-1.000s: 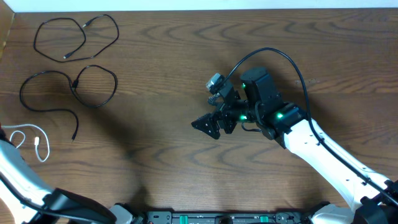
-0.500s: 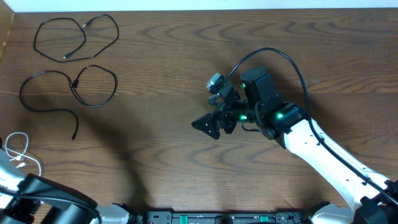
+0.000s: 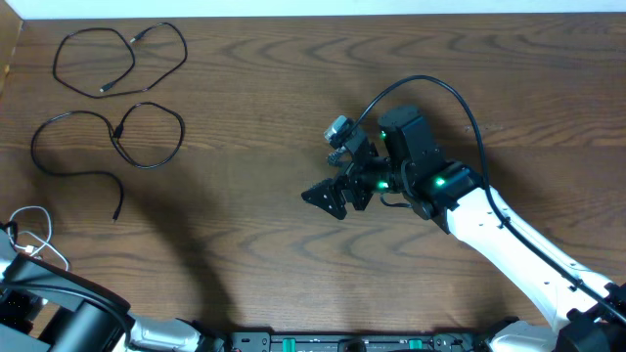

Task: Untangle cables

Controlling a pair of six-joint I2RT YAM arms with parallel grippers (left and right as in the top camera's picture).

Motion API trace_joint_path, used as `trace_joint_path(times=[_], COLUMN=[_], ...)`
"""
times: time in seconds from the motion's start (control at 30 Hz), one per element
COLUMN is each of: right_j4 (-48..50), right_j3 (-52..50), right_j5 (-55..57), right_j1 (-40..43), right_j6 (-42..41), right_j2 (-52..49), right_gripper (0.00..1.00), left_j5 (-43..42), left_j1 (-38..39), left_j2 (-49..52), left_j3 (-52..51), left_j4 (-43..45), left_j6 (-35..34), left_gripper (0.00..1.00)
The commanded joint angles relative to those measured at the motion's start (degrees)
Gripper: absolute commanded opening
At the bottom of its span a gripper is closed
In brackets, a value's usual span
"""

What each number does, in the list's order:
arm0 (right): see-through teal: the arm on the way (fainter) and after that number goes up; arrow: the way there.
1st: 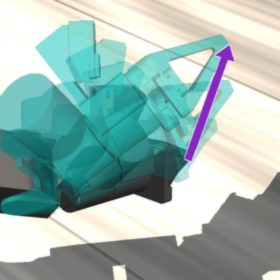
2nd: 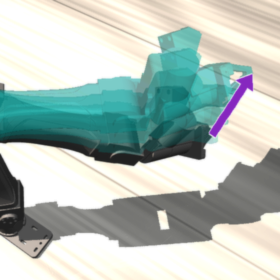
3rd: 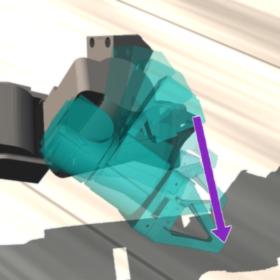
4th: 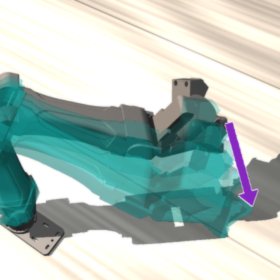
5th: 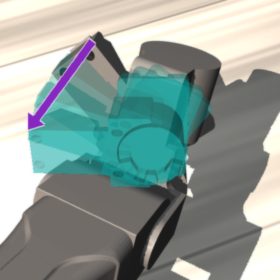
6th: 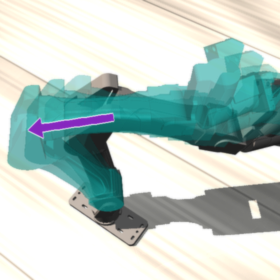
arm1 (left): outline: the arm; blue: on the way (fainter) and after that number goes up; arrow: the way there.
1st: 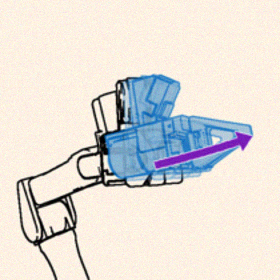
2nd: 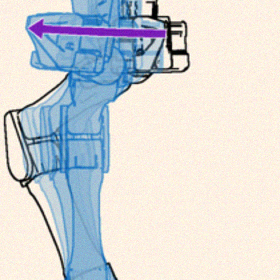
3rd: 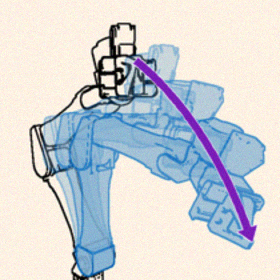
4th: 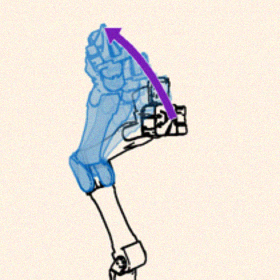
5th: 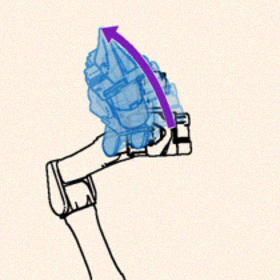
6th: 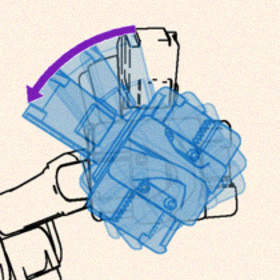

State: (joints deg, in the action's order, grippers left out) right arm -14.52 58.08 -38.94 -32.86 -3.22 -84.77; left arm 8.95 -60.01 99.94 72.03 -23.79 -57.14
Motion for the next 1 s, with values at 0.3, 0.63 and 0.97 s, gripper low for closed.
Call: trace_joint_path(times=[0.3,0.63,0.97], right_j4=[-0.3,-0.8,0.1], right_j3=[0.1,0.1,0.1], right_j5=[0.0,0.0,0.0], right_j1=[0.2,0.2,0.2], right_j6=[0.7,0.7,0.7], right_j2=[-0.4,-0.4,-0.4], right_gripper=[0.99,0.99,0.99], left_j5=[0.8,-0.1,-7.0], left_j1=[-0.2,-0.2,-0.2], left_j2=[3.0,1.8,-5.2], left_j3=[0.5,0.7,1.0], left_j4=[-1.4,1.9,7.6], left_j6=[5.8,11.0,18.4], left_gripper=[0.38,0.47,0.76])
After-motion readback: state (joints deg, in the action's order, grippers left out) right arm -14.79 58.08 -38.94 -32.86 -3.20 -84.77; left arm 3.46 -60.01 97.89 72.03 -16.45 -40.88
